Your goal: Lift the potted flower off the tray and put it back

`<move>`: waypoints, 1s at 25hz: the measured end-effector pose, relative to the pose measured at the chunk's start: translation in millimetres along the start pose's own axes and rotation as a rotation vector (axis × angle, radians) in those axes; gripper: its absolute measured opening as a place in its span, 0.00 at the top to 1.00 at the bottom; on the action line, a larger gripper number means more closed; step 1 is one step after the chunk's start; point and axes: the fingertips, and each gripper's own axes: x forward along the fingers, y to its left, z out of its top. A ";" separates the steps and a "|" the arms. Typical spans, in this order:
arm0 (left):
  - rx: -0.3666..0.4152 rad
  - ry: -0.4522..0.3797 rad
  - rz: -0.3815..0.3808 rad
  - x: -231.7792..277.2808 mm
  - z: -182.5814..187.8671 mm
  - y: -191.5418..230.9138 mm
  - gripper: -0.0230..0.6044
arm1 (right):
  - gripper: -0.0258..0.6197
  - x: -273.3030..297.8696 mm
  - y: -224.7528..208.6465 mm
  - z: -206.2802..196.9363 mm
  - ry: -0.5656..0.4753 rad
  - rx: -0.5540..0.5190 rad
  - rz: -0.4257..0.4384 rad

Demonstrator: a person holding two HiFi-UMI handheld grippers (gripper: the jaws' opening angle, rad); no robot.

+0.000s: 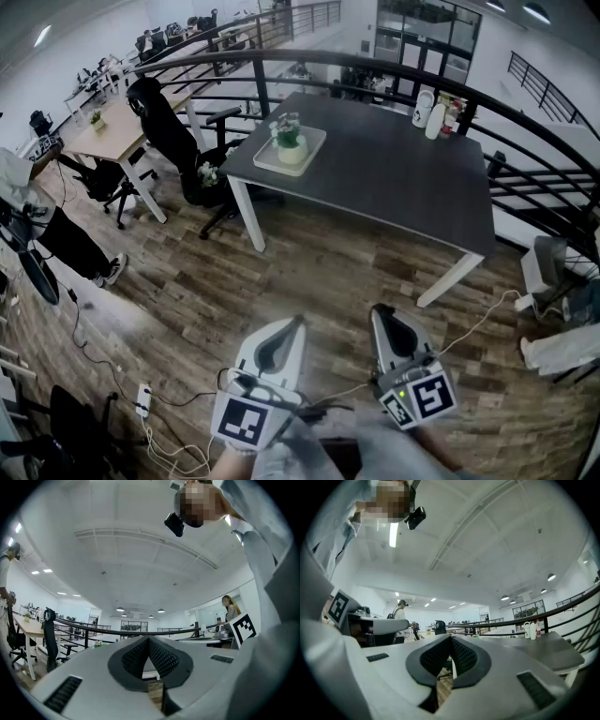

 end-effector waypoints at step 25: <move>0.009 -0.029 0.020 22.0 -6.5 -70.0 0.96 | 0.96 -59.4 -55.0 -7.5 0.008 0.012 0.009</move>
